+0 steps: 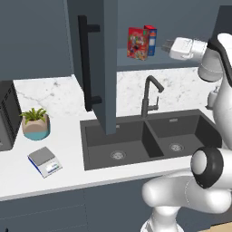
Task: Pick the cereal and place it on the digital scale for weighing, and close the cabinet.
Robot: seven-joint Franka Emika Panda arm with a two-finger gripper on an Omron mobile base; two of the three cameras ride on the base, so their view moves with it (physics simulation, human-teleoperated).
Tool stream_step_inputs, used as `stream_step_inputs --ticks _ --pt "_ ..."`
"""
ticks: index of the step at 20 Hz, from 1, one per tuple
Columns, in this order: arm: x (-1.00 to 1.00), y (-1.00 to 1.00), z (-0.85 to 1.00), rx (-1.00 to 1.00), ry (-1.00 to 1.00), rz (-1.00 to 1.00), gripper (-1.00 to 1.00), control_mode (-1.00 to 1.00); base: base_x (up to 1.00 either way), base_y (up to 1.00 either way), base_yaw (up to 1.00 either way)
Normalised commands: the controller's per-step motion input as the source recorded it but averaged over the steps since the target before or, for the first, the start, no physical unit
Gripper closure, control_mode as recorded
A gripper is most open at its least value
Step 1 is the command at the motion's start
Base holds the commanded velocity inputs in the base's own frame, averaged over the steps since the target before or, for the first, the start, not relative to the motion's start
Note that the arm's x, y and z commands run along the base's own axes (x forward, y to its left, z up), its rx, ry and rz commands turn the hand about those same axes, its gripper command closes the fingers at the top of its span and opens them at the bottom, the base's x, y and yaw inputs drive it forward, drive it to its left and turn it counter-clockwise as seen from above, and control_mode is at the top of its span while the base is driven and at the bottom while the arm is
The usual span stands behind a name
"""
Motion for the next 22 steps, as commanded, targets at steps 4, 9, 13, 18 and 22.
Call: stream_step_inputs --ticks 4,9,13,18,22 --pt "0.33 0.19 0.0 0.0 0.0 -0.08 -1.0 -1.0 0.0 0.0 0.0" --pt "0.35 0.04 0.0 0.0 0.01 -0.04 -1.0 -1.0 0.0 0.0 0.0" --pt "0.14 0.0 0.0 0.0 0.05 0.0 -1.0 -1.0 0.0 0.0 0.0" --pt "0.0 -0.17 0.0 0.0 0.05 0.0 -1.0 -1.0 0.0 0.0 0.0" --pt "0.13 -0.15 0.0 0.0 0.09 0.0 -1.0 -1.0 0.0 0.0 0.0"
